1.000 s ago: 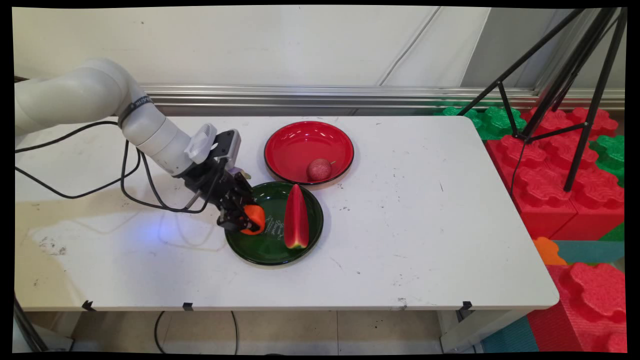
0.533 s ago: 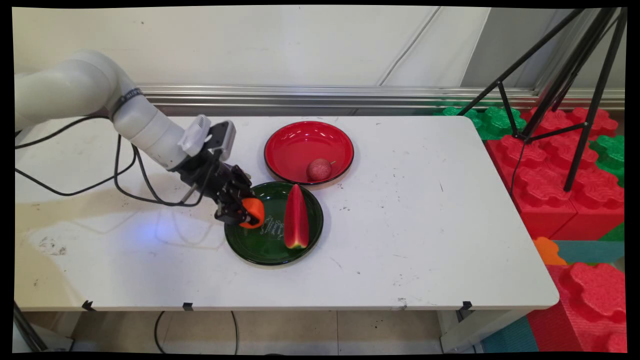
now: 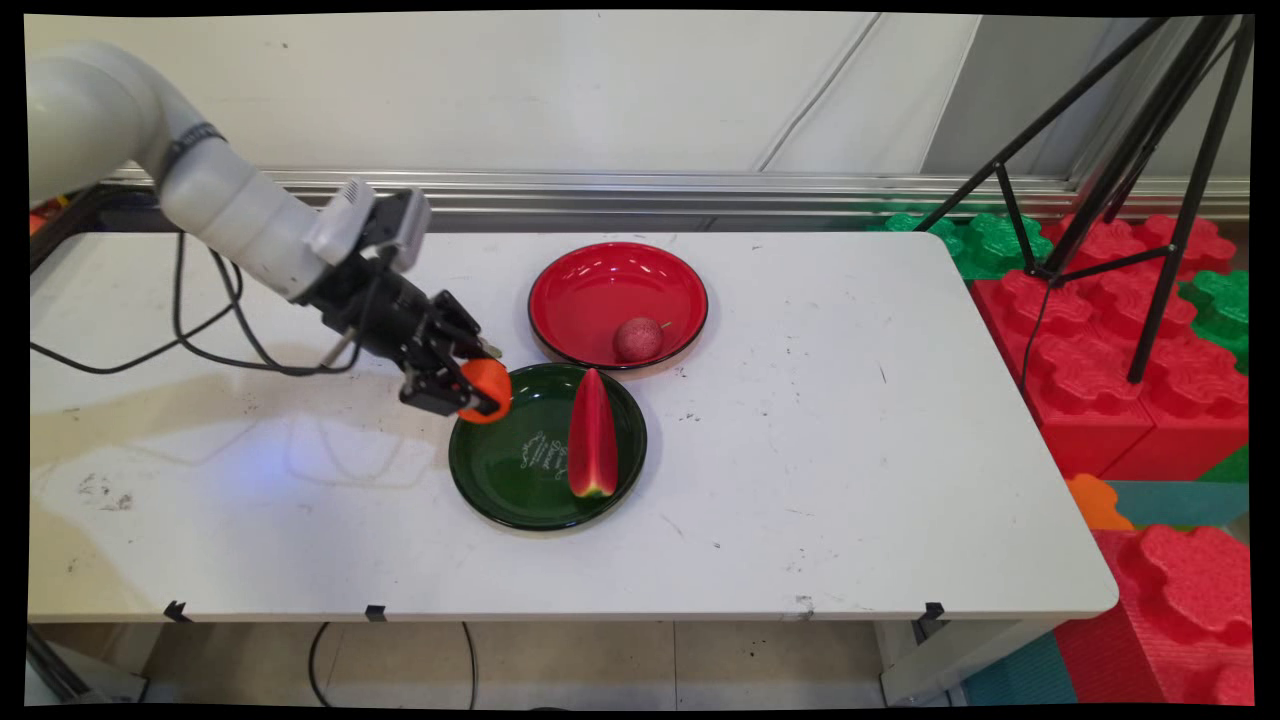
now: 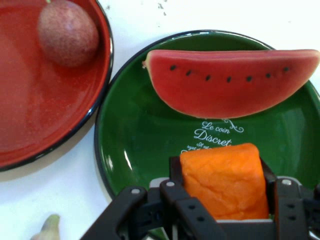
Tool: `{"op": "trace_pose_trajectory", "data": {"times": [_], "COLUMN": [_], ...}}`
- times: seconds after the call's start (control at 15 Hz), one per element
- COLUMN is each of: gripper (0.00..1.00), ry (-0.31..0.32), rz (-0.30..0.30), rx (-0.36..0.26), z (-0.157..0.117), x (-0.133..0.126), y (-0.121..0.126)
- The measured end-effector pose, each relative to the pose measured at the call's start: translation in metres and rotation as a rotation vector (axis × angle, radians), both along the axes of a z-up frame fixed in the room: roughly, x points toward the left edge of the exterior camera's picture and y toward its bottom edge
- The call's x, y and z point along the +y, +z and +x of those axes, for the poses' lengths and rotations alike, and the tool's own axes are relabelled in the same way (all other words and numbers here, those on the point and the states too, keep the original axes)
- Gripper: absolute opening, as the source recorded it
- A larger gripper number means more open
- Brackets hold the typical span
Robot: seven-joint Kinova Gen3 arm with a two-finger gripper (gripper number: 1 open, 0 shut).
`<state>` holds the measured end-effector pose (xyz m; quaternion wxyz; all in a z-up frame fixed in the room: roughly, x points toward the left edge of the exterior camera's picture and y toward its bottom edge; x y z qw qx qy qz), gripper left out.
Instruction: Place the picked object on the table
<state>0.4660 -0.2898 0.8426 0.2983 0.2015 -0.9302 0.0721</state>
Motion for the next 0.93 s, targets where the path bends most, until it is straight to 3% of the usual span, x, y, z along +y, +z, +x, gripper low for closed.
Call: {"op": "trace_pose_trajectory", "data": {"times": [0.53,0.93], "gripper": [0.00,0.00], "ry": [0.031,0.092], "rz": [-0.018,0.005], "rx": [-0.047,-0.107], "z": [0.040,0.074], "x": [0.016,0.017], "y": [0.026,0.011]}}
